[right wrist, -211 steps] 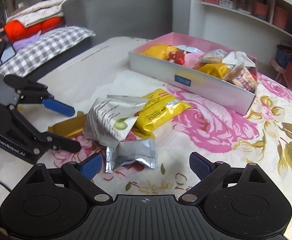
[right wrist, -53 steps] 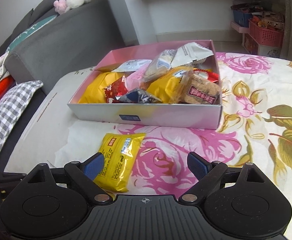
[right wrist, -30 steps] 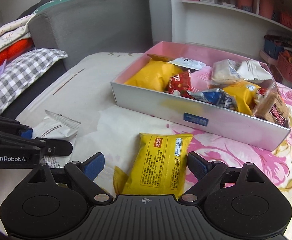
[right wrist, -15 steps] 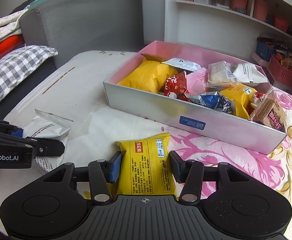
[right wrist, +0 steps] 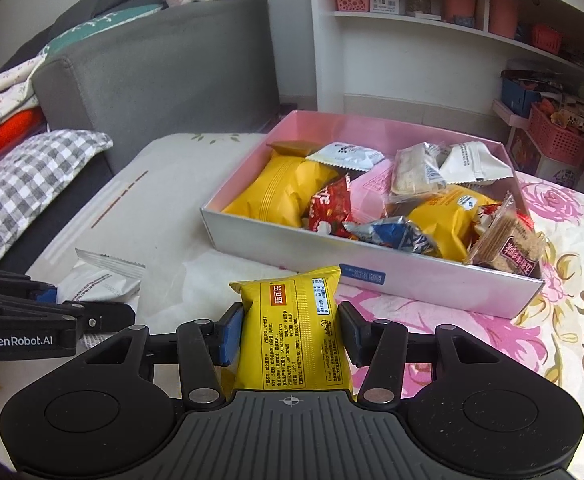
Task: Organize snacks
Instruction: 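Carry the white packet and yellow packet over the box and open both tools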
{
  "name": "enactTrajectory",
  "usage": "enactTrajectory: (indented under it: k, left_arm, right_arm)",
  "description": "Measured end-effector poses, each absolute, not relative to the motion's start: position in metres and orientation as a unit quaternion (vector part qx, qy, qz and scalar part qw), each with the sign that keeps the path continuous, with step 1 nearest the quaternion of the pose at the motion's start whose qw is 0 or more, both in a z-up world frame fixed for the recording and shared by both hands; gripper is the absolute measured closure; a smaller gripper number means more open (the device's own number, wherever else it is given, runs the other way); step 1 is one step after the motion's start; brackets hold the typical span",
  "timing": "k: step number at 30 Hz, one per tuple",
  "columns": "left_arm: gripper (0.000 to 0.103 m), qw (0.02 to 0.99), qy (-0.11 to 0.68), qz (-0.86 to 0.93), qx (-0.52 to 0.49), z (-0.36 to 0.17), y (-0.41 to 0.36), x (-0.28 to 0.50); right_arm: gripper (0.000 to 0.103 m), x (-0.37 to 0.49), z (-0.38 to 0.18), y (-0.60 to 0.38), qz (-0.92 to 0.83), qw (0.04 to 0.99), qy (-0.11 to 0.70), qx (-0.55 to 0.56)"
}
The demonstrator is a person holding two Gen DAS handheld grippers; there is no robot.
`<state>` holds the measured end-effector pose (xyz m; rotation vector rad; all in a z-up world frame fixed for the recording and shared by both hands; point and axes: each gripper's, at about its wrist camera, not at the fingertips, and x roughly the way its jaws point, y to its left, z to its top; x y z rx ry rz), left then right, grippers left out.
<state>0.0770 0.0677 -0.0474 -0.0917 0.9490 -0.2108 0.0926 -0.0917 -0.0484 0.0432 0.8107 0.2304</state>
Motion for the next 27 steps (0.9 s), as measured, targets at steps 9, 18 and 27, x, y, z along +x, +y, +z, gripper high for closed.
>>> enactTrajectory:
  k: [9,18,27]
  left_arm:
    - [0.073,0.890,0.443,-0.100,-0.037,-0.036,0.056,0.081]
    - [0.073,0.900,0.423,-0.096,-0.045,-0.022,0.043,0.091]
    - [0.073,0.915,0.388,-0.097,-0.058,-0.014,0.029,0.113]
  right_arm:
    - [0.054,0.088,-0.021,-0.105,0.105,0.924,0.366,0.033]
    - [0.054,0.093,-0.009,-0.132,0.081,0.930,0.353,0.058]
    - [0.054,0.111,-0.001,-0.164,0.046,0.932,0.341,0.110]
